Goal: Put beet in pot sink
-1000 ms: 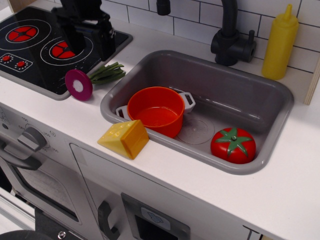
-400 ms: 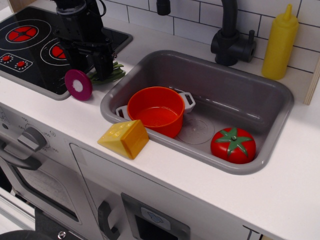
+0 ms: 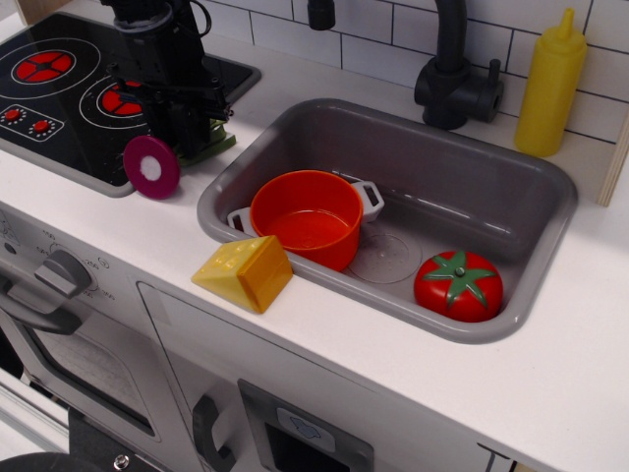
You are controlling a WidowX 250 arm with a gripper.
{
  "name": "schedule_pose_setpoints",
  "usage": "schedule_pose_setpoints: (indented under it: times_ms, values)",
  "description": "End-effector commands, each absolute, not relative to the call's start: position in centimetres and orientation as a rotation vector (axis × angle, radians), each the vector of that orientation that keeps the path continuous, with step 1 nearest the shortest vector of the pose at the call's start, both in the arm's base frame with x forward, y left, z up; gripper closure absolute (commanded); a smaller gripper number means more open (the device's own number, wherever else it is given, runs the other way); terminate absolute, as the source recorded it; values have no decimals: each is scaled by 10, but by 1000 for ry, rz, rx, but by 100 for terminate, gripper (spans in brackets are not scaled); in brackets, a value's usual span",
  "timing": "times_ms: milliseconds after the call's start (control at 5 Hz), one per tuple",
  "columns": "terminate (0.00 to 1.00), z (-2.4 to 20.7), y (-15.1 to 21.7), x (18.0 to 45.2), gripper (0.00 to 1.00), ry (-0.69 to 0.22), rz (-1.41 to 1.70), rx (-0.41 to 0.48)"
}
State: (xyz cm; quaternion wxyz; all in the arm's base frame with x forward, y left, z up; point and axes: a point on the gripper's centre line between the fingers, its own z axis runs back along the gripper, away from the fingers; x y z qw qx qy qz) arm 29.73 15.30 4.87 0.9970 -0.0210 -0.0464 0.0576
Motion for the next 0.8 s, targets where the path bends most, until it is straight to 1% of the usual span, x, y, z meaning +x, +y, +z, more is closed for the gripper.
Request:
schedule_pose_setpoints:
  times_ms: [0, 200, 400, 600]
  values:
    - [0, 76, 140, 310, 100, -179, 134, -25]
    - [0, 101, 123, 317, 100, -255, 218, -63]
    - [0, 123, 100, 328, 100, -311, 293, -113]
    - [0, 114, 77, 336, 100, -364, 327, -99]
